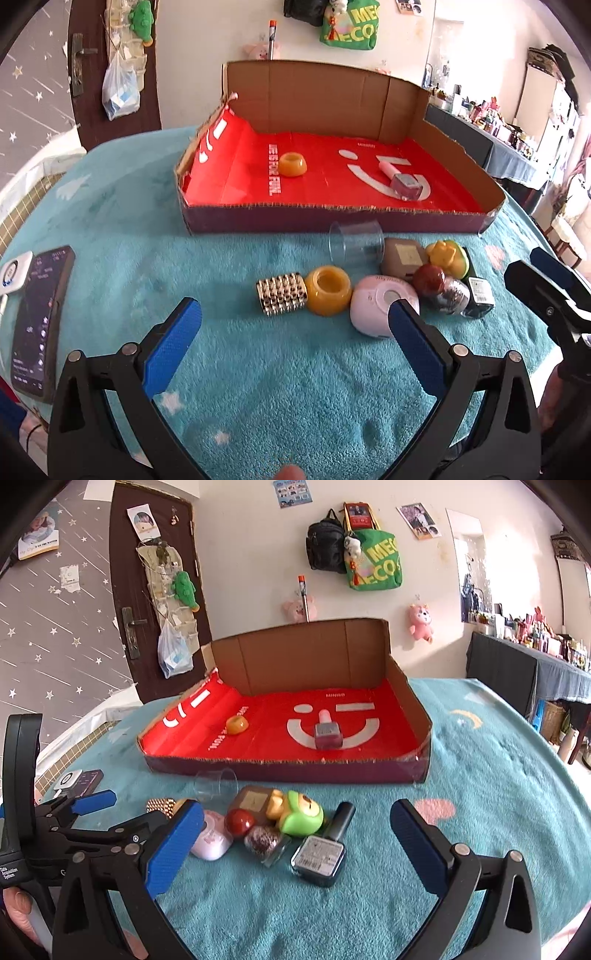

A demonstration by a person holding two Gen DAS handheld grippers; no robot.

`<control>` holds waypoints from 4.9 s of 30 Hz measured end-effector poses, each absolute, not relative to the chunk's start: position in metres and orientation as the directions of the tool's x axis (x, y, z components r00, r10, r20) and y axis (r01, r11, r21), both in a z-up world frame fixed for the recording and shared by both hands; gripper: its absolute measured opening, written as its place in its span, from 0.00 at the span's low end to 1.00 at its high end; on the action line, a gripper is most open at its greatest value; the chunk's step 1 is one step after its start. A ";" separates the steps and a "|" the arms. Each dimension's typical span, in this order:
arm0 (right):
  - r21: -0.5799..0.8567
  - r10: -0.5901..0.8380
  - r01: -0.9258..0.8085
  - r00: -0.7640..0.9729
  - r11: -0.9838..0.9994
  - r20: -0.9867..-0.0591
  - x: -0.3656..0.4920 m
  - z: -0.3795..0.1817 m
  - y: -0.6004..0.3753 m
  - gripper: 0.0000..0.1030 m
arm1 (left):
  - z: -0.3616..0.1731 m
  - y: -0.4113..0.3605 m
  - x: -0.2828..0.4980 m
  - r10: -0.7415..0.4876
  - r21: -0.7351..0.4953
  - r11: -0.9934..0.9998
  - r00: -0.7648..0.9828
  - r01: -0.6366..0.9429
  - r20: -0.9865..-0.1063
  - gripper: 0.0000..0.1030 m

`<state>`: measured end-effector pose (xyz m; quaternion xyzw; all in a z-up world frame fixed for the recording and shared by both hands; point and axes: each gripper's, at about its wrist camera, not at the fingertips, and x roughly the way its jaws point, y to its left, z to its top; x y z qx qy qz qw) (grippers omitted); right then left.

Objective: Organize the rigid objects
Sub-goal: 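Withdraw both open tools from the box back toward the items on the table, then grasp the dark nail polish bottle with the right tool while the left tool grasps the studded metal cylinder, then carry the dark bottle with the right tool while the left tool carries the metal cylinder into the box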

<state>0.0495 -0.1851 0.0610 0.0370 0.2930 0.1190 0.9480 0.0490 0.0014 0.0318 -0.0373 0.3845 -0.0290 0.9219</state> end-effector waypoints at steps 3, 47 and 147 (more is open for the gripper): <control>0.149 0.240 -0.188 0.787 0.971 -0.568 0.050 0.053 -0.187 0.99 | 0.026 0.005 0.050 -0.076 -0.091 0.996 0.692 0.015 -0.718 1.00; 0.044 0.097 -0.092 0.727 0.995 -0.680 0.081 0.005 -0.191 0.37 | 0.010 0.012 0.109 0.022 -0.001 0.999 0.651 -0.035 -0.759 0.44; 0.160 0.288 -0.247 0.682 0.956 -0.672 0.170 0.065 -0.175 0.36 | 0.049 -0.015 0.182 -0.168 -0.102 0.985 0.638 0.139 -0.752 0.35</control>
